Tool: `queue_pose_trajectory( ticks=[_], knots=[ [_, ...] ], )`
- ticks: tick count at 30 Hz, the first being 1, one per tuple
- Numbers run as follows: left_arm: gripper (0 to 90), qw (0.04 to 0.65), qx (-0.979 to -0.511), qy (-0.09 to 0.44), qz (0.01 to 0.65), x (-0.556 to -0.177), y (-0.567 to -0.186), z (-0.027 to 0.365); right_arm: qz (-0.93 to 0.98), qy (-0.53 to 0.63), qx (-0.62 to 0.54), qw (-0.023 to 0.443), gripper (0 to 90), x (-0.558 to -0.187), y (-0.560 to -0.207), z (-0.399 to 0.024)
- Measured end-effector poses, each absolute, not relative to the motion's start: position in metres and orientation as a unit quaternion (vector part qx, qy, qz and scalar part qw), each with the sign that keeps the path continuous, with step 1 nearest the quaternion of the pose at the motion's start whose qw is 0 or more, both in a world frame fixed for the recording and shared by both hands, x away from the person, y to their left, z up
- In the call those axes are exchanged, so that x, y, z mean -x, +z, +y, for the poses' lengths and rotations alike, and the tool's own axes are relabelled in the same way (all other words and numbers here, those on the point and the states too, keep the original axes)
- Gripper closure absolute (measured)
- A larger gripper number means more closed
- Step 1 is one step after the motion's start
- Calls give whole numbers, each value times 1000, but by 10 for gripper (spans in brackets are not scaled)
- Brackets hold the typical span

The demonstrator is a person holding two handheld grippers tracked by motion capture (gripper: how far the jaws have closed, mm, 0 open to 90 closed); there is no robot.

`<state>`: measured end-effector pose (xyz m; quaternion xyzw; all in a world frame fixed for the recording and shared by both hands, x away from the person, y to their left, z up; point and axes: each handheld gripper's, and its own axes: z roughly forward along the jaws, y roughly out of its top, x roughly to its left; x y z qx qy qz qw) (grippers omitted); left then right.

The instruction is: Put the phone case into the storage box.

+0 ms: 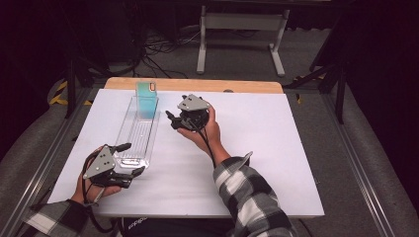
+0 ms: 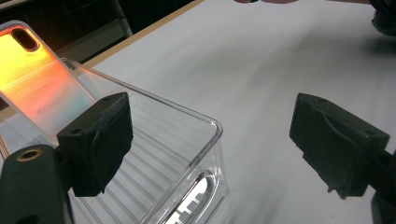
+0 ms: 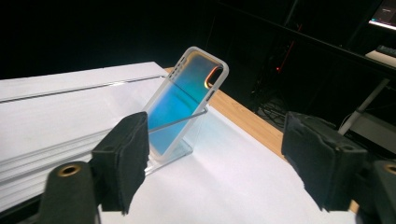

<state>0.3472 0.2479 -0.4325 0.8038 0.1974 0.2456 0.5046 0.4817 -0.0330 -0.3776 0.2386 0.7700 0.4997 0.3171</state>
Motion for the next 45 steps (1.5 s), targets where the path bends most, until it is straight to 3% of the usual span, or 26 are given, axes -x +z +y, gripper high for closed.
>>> queue_pose_trajectory(
  ticks=[4, 11, 45],
  knots=[
    [136, 504, -804, 246, 196, -347, -432, 247, 769, 505, -237, 312, 146, -479, -378, -37],
    [132, 502, -805, 247, 197, -347, -432, 247, 770, 503, -241, 310, 105, -476, -377, -44],
    [126, 501, -804, 248, 201, -347, -432, 246, 779, 490, -211, 330, 123, -449, -373, -75]
  ],
)
